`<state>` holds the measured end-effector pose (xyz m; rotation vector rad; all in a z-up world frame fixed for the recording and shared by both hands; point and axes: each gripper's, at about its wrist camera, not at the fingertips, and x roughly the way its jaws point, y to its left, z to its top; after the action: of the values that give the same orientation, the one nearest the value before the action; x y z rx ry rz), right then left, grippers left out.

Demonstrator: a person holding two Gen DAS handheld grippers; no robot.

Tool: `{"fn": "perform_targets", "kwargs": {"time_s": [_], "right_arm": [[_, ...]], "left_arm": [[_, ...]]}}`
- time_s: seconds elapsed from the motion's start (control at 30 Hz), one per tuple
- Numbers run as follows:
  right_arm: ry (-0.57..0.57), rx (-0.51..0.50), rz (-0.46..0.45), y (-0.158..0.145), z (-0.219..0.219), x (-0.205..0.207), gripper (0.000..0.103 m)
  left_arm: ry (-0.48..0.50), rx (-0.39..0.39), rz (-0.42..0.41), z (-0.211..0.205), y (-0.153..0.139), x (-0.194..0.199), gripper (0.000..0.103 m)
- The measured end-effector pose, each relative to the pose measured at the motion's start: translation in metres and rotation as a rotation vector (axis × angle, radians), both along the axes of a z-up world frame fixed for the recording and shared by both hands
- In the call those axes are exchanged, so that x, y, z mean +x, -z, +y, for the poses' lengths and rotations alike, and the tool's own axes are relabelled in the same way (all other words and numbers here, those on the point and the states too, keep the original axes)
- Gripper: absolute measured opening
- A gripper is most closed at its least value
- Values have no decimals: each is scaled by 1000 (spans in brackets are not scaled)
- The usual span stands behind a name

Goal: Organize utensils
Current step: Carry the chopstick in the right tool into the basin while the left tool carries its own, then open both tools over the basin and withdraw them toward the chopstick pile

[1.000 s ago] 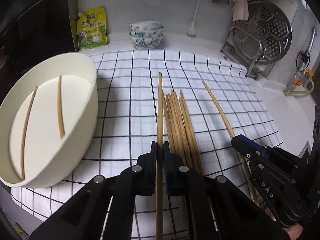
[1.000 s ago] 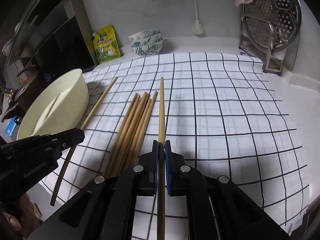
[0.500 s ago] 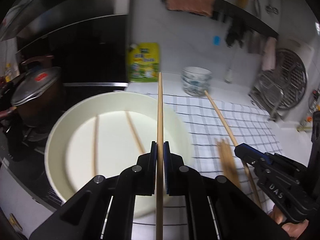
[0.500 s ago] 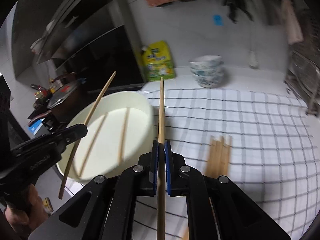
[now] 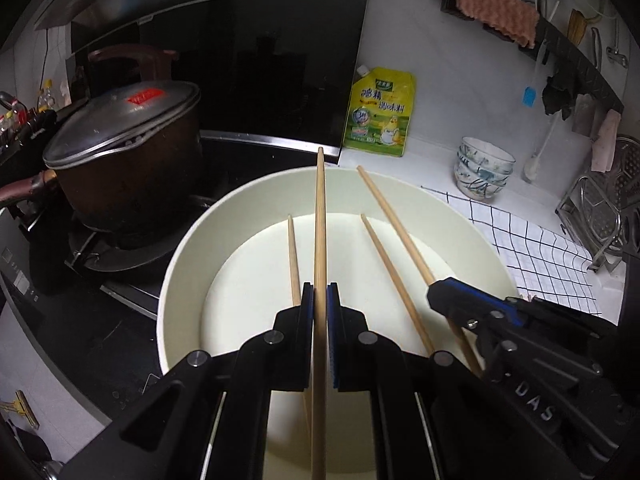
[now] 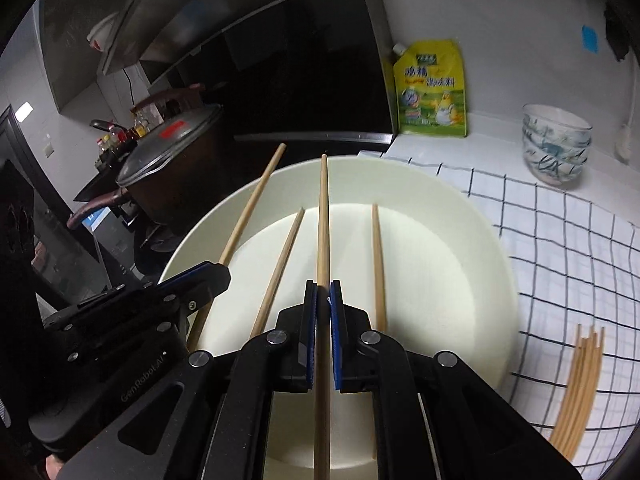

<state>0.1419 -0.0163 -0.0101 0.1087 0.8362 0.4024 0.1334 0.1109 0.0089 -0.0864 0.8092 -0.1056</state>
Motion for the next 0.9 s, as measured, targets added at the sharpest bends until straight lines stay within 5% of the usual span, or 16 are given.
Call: {"fn": "perform_targets", "kwargs": {"time_s": [0.27,0.37,0.43,0.9], "right_arm": [[34,-26,55,18,7,13,7],[43,-21,54,18,5,13,21],[50,-38,30,15,4,8,22],[81,-30,-9,3,-12,-27,22]], "left_arm": [[-4,1,45,6,17,11,9],[-29,13,40,12,18,9,33],[-45,9,18,17,15,3,62],[-67,21,-7,16,8,-27,63]]}}
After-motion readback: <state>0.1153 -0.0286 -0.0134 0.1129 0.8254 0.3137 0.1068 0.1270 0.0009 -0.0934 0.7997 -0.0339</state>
